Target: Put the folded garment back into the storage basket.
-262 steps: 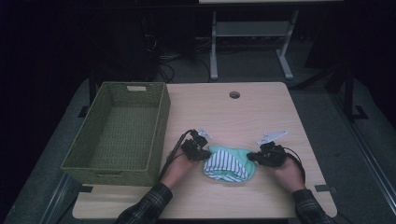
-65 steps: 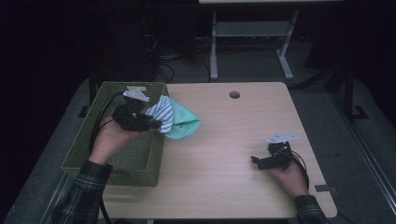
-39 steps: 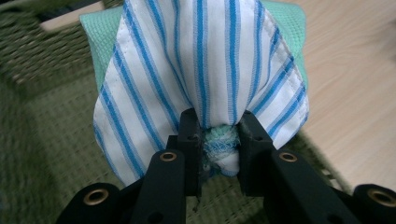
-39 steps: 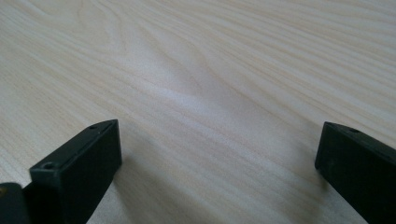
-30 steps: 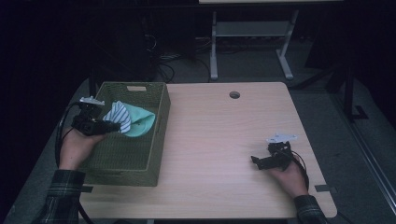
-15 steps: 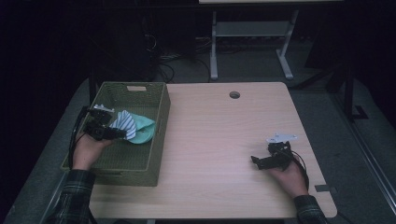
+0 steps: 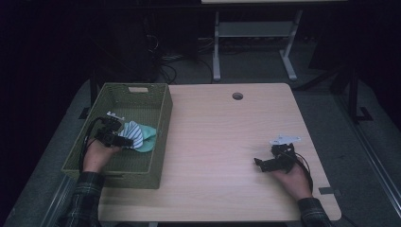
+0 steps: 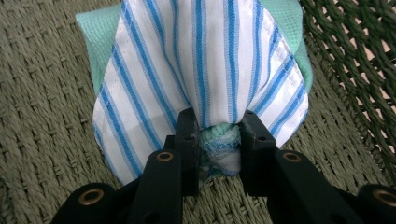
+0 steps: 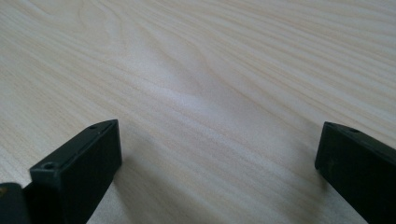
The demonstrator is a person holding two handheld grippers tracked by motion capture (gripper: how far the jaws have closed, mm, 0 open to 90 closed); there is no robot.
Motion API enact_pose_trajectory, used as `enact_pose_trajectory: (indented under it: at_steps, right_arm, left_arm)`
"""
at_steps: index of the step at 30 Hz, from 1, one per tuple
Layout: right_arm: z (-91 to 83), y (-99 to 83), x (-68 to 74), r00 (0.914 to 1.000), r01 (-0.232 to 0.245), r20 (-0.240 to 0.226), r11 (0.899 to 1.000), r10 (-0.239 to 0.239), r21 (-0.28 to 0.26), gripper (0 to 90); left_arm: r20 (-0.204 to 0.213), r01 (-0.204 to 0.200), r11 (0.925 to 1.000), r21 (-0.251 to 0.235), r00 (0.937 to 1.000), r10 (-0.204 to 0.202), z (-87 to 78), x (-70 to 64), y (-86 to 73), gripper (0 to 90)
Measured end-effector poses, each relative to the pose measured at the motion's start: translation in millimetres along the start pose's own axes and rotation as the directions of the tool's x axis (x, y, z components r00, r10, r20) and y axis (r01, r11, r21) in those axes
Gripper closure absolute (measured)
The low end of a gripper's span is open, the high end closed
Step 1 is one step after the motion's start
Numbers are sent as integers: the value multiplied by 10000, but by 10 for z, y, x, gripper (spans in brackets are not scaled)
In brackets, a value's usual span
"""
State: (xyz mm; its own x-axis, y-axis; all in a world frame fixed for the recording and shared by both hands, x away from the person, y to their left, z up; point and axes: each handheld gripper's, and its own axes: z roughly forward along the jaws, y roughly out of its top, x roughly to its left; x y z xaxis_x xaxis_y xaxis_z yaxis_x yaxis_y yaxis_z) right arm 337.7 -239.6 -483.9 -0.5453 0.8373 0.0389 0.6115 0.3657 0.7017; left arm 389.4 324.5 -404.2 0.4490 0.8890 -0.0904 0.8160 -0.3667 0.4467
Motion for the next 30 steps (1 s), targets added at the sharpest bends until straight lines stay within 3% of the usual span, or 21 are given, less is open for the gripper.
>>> enact_pose_trajectory:
  at_steps: [8, 24, 30]
  right_arm:
    - [-1, 0, 3, 10000, -25, -3, 10000, 25, 15, 0]
    - [-1, -1, 3, 10000, -26, -4, 10000, 26, 13, 1]
    - [-2, -1, 4, 10000, -38, 2, 10000, 38, 17, 1]
  left_arm:
    - [7, -116, 9998, 159, 9999, 116, 50, -6, -18, 591]
    - [-347, -87, 9990, -431, 9994, 72, 44, -12, -11, 178]
    - [-332, -74, 9978, -660, 9994, 52, 14, -23, -4, 133]
